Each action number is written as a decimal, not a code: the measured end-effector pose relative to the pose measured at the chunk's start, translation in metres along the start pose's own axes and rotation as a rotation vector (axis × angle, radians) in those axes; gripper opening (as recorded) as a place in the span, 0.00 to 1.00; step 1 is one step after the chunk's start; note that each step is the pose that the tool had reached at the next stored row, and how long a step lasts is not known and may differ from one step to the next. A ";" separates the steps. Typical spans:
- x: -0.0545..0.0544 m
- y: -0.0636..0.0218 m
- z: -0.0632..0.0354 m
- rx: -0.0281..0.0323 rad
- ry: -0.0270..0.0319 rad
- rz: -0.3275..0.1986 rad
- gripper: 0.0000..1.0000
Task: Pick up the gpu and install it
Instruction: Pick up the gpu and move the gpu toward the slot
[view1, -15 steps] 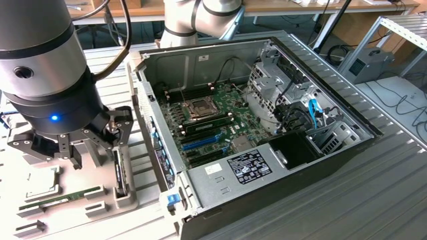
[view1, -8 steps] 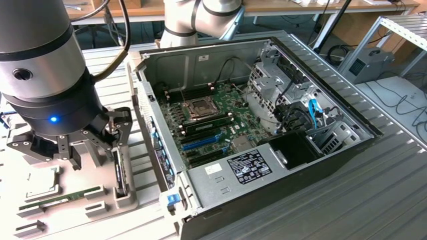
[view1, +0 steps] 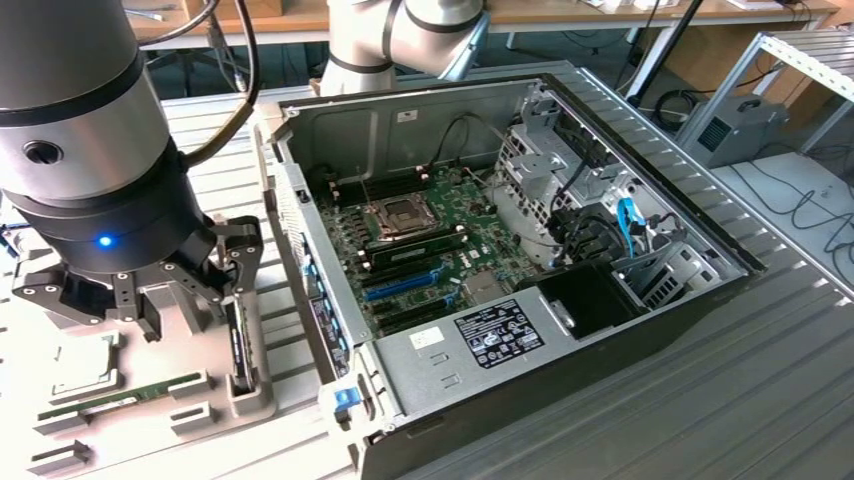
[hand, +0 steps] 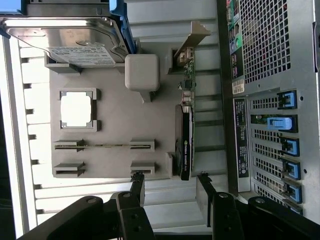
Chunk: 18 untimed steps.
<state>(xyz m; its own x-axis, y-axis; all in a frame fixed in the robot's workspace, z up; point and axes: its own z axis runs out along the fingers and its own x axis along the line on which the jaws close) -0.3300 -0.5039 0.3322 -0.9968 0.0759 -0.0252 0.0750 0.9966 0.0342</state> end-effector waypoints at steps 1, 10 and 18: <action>0.000 0.0000 0.0002 0.0000 0.0000 0.000 0.54; 0.002 -0.0002 0.0020 0.0000 0.0000 0.000 0.54; 0.004 -0.0004 0.0039 -0.0001 0.0000 0.000 0.54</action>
<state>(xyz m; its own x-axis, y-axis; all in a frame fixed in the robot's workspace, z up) -0.3337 -0.5039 0.3283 -0.9968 0.0760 -0.0253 0.0751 0.9966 0.0342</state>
